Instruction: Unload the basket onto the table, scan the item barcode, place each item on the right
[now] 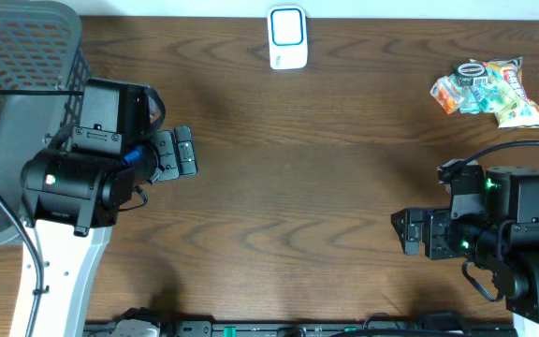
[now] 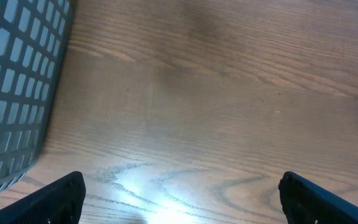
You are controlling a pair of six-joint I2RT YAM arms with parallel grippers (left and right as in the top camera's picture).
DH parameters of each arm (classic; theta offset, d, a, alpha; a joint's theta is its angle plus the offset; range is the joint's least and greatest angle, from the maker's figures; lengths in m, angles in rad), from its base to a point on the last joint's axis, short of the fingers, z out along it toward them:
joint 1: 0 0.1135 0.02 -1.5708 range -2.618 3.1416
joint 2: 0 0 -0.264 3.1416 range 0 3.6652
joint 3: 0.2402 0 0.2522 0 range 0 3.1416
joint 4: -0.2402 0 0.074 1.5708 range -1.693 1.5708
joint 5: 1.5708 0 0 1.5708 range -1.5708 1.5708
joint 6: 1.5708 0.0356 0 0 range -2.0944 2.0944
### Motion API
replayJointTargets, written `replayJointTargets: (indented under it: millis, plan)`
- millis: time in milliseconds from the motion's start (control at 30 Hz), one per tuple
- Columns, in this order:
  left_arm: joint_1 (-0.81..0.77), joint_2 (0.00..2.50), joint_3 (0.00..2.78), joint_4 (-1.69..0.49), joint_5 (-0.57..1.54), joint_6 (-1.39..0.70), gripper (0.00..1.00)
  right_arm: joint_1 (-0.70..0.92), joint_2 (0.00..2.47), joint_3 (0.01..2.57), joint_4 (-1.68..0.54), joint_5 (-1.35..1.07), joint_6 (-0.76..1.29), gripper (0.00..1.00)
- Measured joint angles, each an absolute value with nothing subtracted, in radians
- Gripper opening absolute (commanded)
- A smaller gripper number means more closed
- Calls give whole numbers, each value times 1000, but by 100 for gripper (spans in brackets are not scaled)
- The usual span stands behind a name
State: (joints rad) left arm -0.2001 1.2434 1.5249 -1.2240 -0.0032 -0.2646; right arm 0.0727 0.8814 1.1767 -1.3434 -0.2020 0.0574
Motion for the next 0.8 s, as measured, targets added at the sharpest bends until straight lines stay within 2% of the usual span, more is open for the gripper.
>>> replayJointTargets:
  millis: [800]
  plan:
    - [-200,1243,1525,-1224,-3,-265,98,73,684,1172,-1315,-113,11,99]
